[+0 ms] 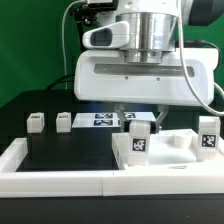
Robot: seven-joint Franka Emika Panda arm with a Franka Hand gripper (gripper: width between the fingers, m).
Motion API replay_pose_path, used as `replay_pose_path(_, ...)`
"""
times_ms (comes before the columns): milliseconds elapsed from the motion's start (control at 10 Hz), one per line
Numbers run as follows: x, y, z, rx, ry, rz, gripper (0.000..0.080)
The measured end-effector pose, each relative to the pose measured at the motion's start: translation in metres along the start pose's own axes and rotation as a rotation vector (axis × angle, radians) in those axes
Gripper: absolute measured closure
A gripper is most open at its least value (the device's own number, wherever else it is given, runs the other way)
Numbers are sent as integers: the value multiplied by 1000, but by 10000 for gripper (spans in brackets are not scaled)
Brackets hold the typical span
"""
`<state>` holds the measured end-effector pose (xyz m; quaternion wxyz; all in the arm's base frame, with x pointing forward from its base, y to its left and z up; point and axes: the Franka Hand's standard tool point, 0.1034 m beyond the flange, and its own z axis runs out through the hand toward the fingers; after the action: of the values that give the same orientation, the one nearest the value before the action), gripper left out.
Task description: Assemble square table
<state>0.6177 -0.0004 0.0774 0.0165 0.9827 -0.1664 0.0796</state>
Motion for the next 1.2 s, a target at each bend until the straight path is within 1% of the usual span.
replay_pose_path(200,0,1,0,14,-4,233,508)
replay_pose_path(400,0,1,0,17,-6,412,508)
replay_pose_path(600,-2,-5,0,18,-6,611,507)
replay_pose_path(700,-3,-7,0,14,-5,705,507)
replay_pose_path(900,-3,-7,0,-1,1,959,506)
replay_pose_path(1200,-3,-7,-1,-8,5,1160,505)
